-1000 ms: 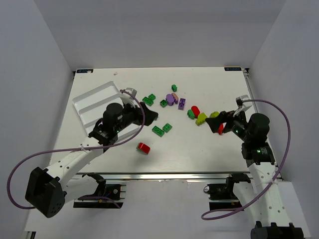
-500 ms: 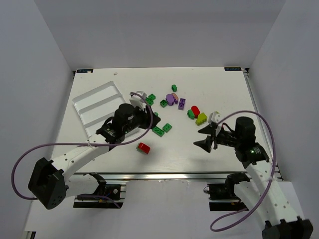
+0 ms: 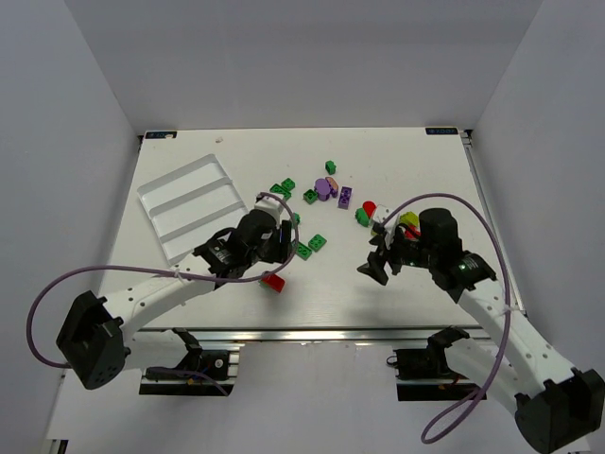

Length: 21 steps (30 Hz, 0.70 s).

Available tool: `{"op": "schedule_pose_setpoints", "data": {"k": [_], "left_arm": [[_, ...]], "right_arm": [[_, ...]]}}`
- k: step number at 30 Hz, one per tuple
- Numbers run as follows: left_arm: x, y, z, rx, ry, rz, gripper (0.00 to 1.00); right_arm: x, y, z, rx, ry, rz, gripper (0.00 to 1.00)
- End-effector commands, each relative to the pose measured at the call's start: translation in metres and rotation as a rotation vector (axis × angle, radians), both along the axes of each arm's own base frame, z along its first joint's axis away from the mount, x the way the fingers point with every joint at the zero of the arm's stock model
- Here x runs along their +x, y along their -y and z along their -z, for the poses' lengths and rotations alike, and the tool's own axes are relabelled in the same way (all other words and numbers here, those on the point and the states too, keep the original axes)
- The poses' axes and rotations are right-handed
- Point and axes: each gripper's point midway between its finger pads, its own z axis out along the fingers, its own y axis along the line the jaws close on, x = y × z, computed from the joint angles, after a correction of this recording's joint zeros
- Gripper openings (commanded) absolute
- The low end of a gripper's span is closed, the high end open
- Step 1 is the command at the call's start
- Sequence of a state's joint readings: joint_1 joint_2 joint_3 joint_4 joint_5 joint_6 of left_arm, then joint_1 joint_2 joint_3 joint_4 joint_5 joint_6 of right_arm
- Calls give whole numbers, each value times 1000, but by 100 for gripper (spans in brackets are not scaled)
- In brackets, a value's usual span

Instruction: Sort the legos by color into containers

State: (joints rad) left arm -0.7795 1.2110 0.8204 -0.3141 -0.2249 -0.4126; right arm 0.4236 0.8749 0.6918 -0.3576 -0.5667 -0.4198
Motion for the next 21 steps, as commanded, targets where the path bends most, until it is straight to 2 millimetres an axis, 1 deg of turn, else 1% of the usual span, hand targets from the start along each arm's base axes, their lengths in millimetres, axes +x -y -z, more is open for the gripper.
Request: {"op": "schedule_pose_setpoints", "data": {"k": [1,3,4,5,6,7,8,9,10,12,13,15,16,18,19,21], "left_arm": [[-6,-7,10,107,-15,-12,70],[-9,-7,19,151,-34,-3,71],[-13,-4,23,172,-41,9,72],[-17,-6,34,212,-67,5,73],[-17,-6,34,224,-68,-20,74],[-14,-11,33,225,-52,-115,75],[-15,-19,37,253,-64,-172,77],[-15,-21,34,243,-65,-219,77],[-17,-31,36,222,-86,-328,77],[-20,-37,32,167,-98,-408,78],[-23,-40,33,117,-114,-476,79],[-27,-40,27,23,-129,-529,80],[-33,-37,35,-41,-167,-565,80],[-39,-32,40,-119,-210,-600,82],[-44,-28,50,-174,-254,-638,82],[-49,-21,60,-194,-291,-657,82]], "right_arm": [[1,6,-8,-7,87,19,82],[0,8,-9,-15,100,17,83],[0,9,-10,-25,114,12,83],[0,10,-10,-29,117,11,84],[-1,11,-8,-38,114,14,84],[-1,11,-9,-38,115,20,84],[1,12,-9,-38,111,35,84],[2,13,-10,-42,118,45,84],[2,13,-11,-42,124,48,86],[3,12,-14,-44,149,60,86],[2,12,-15,-43,156,63,86],[1,12,-18,-37,174,68,86],[0,11,-16,-39,174,65,86],[-1,11,-15,-44,179,65,86],[-2,11,-13,-48,176,64,86],[-3,11,-11,-56,179,62,86]]}}
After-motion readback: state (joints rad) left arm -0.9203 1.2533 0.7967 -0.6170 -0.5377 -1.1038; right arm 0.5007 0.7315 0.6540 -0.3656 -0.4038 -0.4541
